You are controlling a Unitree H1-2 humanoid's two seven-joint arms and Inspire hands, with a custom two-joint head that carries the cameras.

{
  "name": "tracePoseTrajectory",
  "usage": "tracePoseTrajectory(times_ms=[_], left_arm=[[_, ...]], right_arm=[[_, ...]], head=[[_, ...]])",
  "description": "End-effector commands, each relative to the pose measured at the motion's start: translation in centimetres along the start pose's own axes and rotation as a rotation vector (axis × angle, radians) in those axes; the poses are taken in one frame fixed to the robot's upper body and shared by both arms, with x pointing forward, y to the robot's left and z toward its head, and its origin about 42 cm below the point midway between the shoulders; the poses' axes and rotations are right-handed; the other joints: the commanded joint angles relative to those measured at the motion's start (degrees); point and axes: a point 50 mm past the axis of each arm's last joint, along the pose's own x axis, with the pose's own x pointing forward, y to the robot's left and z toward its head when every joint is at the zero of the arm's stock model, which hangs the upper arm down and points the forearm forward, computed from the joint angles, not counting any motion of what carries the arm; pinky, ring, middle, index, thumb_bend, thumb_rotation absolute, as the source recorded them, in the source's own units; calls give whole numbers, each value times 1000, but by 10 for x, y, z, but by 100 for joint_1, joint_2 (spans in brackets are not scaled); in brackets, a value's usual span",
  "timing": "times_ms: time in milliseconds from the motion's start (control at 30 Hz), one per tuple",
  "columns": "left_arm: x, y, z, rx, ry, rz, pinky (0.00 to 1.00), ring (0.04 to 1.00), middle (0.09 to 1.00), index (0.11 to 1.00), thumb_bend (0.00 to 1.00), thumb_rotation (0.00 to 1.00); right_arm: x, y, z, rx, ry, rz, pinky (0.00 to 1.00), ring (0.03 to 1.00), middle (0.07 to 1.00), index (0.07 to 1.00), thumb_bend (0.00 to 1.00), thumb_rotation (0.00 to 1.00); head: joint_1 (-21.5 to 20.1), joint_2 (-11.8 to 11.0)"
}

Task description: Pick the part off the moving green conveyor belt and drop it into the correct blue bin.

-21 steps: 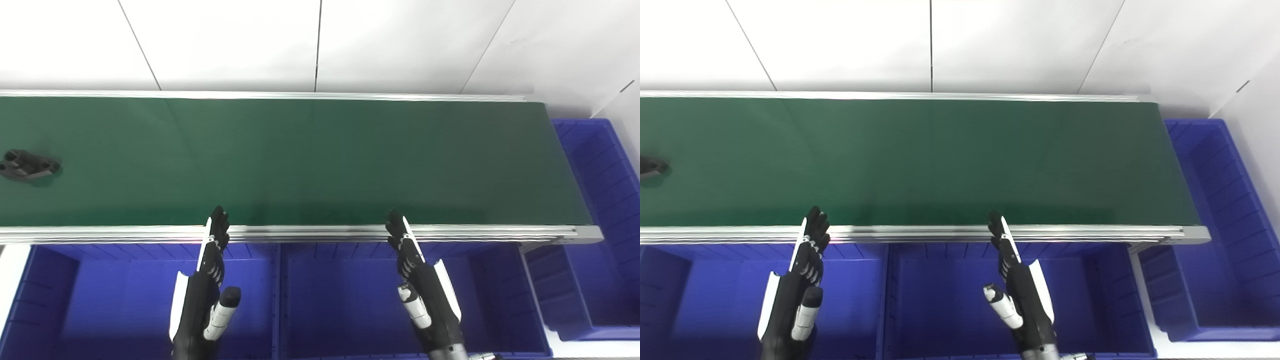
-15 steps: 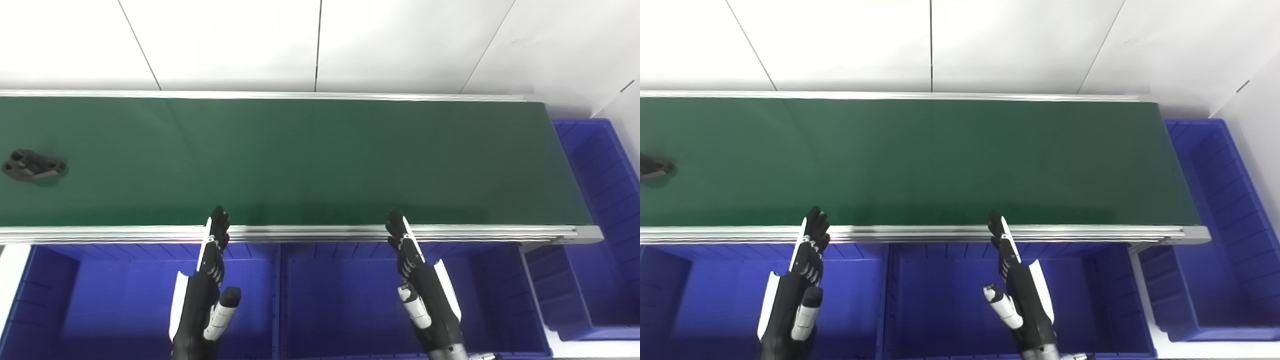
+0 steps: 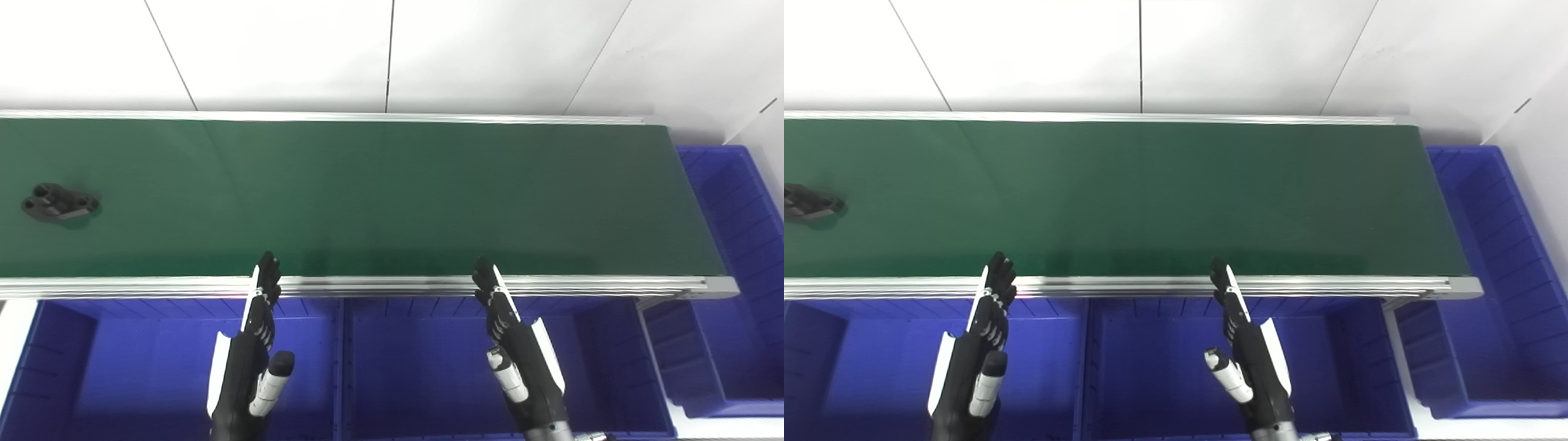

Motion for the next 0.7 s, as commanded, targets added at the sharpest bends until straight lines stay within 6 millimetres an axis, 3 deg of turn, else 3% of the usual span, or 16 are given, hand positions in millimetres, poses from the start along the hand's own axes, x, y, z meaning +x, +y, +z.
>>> tracePoseTrajectory(times_ms=[0, 667], left_arm=[[0, 1, 8, -10, -47, -2, 1000, 1000, 1000, 1000, 842, 951], [0, 0, 7, -3, -50, -9, 1000, 1000, 1000, 1000, 814, 954]], right_arm=[[2, 1, 8, 9, -42, 1, 1000, 1000, 1000, 1000, 1000, 948], [2, 1, 8, 19, -32, 1, 1000, 1000, 1000, 1000, 1000, 944]], head=[[-15, 1], [-9, -4]])
